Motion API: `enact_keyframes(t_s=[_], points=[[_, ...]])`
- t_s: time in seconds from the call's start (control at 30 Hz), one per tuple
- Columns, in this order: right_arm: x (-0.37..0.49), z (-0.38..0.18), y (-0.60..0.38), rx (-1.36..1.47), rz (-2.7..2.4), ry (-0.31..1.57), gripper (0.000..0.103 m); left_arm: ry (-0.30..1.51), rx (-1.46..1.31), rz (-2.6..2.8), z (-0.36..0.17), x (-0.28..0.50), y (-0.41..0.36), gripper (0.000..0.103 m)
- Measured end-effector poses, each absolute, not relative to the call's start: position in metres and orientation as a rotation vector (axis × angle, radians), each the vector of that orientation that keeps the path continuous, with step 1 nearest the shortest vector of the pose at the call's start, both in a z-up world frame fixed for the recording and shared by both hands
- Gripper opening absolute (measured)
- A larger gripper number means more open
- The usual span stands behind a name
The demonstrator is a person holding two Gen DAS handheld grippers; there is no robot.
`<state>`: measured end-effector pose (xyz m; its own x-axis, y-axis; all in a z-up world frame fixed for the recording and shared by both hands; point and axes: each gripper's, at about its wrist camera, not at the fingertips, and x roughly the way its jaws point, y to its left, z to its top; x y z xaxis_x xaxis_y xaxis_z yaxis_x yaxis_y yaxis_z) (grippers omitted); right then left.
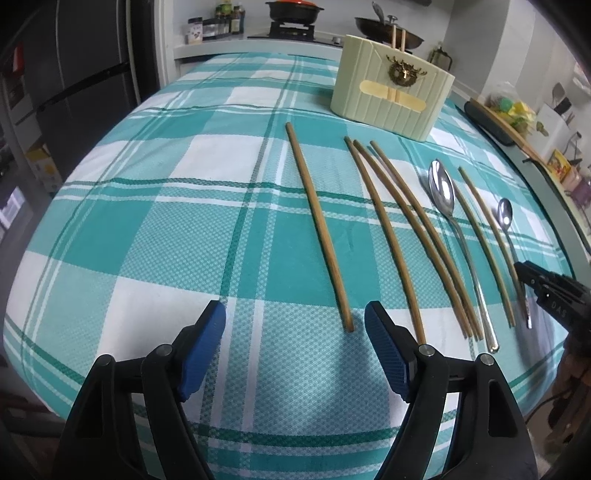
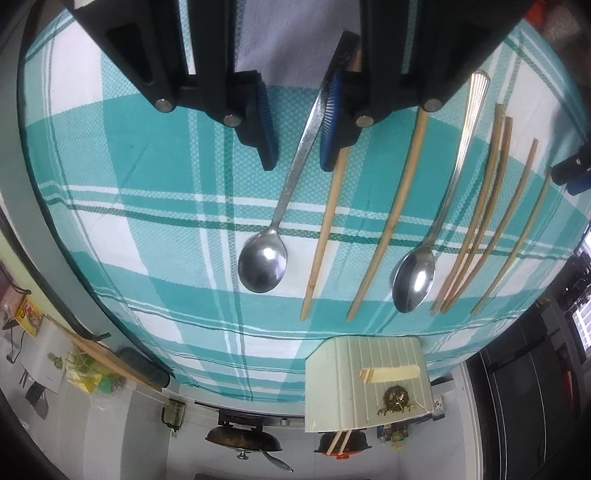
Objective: Organize utensils
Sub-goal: 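Move both open tools back over the remaining utensils, then grasp a metal spoon with the right gripper while the left grasps a chopstick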
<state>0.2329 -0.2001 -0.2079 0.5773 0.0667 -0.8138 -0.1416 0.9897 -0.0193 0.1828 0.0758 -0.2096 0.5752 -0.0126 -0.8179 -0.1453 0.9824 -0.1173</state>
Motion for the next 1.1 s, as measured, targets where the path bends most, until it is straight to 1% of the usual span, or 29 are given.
enact_keyframes(t_s=[0.07,0.27,0.53,0.6,0.63,0.67,0.7,0.73,0.77,0.8,0.83,0.97,1.1], points=[[0.232,-0.208,-0.201,-0.092,0.103,0.947,0.022,0.957,-0.178,0.078,-0.209,0.186,0.076,0.079],[0.228,-0.207,-0.216,-0.078,0.046,0.960,0.022,0.962,-0.179,0.062,-0.206,0.211,0.080,0.080],[0.223,-0.206,-0.222,-0.071,0.037,0.962,0.022,0.967,-0.053,0.119,-0.217,0.238,0.067,0.078],[0.221,-0.207,-0.221,-0.076,0.039,0.957,0.022,0.957,-0.027,0.113,-0.217,0.237,0.062,0.073],[0.221,-0.207,-0.221,-0.084,0.039,0.954,0.022,0.957,-0.031,0.103,-0.216,0.236,0.062,0.067],[0.220,-0.207,-0.220,-0.094,0.040,0.950,0.022,0.957,-0.036,0.095,-0.216,0.235,0.061,0.057],[0.219,-0.207,-0.219,-0.102,0.039,0.946,0.022,0.954,-0.030,0.094,-0.214,0.235,0.060,0.050],[0.218,-0.207,-0.219,-0.105,0.038,0.943,0.022,0.950,-0.019,0.090,-0.213,0.234,0.057,0.033],[0.218,-0.207,-0.219,-0.102,0.039,0.941,0.019,0.949,-0.010,0.081,-0.213,0.234,0.055,0.016],[0.218,-0.207,-0.218,-0.103,0.037,0.939,0.012,0.949,-0.001,0.079,-0.213,0.233,0.052,0.008],[0.217,-0.207,-0.218,-0.108,0.031,0.938,0.010,0.946,0.009,0.088,-0.213,0.232,0.050,0.007],[0.214,-0.207,-0.220,-0.110,0.015,0.936,0.009,0.947,0.009,0.100,-0.212,0.221,0.049,0.005],[0.207,-0.206,-0.227,-0.114,-0.006,0.948,0.010,0.979,-0.014,0.088,-0.210,0.203,0.052,0.005]])
